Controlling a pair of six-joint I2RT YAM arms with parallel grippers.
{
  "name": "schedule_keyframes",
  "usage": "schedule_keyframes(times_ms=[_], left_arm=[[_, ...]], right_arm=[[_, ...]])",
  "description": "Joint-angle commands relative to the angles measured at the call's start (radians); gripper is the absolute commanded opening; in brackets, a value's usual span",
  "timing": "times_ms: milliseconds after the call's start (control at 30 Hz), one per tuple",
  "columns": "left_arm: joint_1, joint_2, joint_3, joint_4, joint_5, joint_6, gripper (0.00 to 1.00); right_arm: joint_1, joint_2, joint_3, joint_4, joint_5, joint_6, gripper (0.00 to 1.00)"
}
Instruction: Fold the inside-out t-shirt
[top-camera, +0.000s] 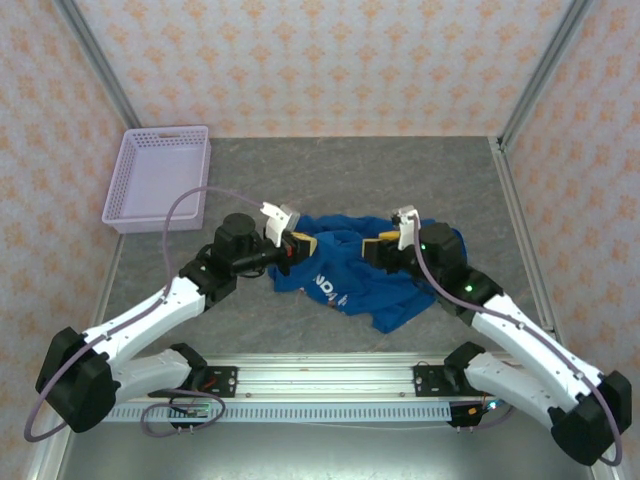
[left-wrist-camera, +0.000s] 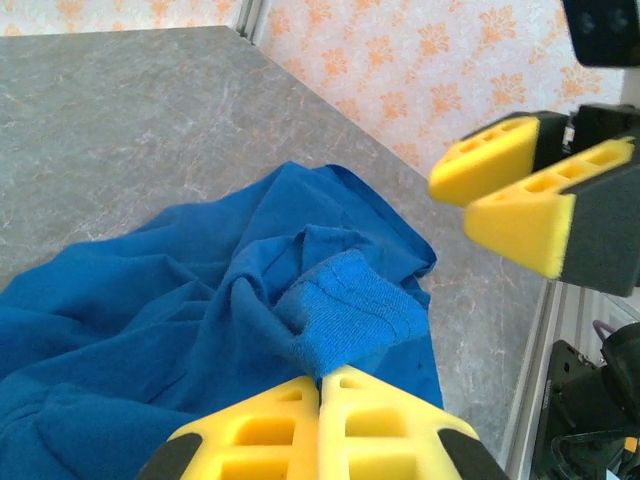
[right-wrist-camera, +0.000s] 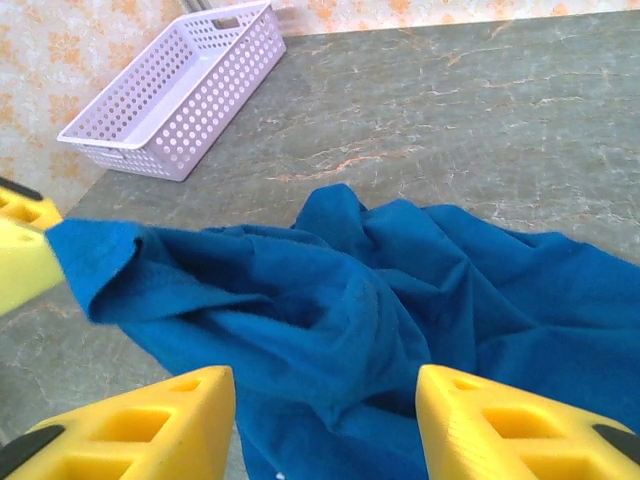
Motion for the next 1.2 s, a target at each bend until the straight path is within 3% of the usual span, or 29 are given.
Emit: schedule_keyframes(times_ms=[0,233,400,533,900,933,1100,1167], left_arm=[[-0.002,-0.017,-0.014,0.029,0.016,0.055,0.0],[-0.006,-0.017,-0.018,0.009,0.003,0.059,0.0],[-0.005,-0.029,-0.04,-0.003,-0.039,0.045,0.0],[-0.005,-0.042,-0.063,-0.015,-0.065,0.028,0.0],[-0.007,-0.015,-0.168,-0.139,-0.2,-0.095,0.0],[-0.008,-0.005,-0.171,-0.157,-0.209,-0.103,0.02],[-0.015,0.021,-0.15,-0.235,-0.211,-0.118,0.34],[-0.03,-0.002,-0.136,-0.244,-0.225,-0.123,0.41]], right_arm=[[0.005,0.108,0.064,0.025,-0.008,0.035,0.54],[-0.03,0.353,0.215,-0.068,-0.135,0.125,0.53],[-0.053,0.356,0.169,-0.003,-0.213,0.176,0.17],[-0.059,0.32,0.155,-0.024,-0.201,0.159,0.0],[-0.062,0.205,-0.006,0.132,-0.372,0.148,0.0],[-0.059,0.194,-0.029,0.148,-0.375,0.146,0.0],[-0.044,0.159,-0.118,0.224,-0.397,0.145,0.0],[-0.033,0.145,-0.14,0.235,-0.396,0.142,0.0]])
